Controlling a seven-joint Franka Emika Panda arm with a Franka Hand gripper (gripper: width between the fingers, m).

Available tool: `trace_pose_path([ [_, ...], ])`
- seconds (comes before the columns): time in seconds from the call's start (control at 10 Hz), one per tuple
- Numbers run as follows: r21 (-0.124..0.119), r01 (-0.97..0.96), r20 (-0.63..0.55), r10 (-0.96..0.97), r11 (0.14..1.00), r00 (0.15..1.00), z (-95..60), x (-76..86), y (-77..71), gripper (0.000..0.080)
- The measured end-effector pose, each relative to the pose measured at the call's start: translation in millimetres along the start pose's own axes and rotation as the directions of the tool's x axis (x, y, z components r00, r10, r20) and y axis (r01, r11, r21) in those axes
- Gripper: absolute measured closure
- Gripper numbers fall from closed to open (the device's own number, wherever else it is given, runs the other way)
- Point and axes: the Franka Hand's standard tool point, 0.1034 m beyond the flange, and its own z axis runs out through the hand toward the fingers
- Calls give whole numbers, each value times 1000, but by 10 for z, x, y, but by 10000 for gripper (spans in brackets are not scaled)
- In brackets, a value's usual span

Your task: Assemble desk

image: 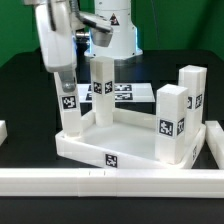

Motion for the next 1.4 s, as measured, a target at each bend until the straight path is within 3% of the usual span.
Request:
trace_pose_path([
  [0.1,1,-62,0,62,998,998,-2,1,-4,511],
  [0.2,1,-99,-1,99,995,995,2,-1,-3,457],
  [0.3,-1,-75,-2,75,997,997,8,0,0,320],
  [0.4,-6,-44,-2,44,999,999,14,-1,7,320],
  [0.5,-36,-24,3,24,999,1000,38,-25,24,183],
  [0.7,-52,132,-6,-133,990,991,34,-30,-14,160],
  [1.2,-53,496,11,-496,867,868,44,-48,-15,150],
  [1.3,-86,607,2,-609,790,793,47,-38,0,150],
  [1.4,-100,687,5,-690,720,724,47,-49,3,150],
])
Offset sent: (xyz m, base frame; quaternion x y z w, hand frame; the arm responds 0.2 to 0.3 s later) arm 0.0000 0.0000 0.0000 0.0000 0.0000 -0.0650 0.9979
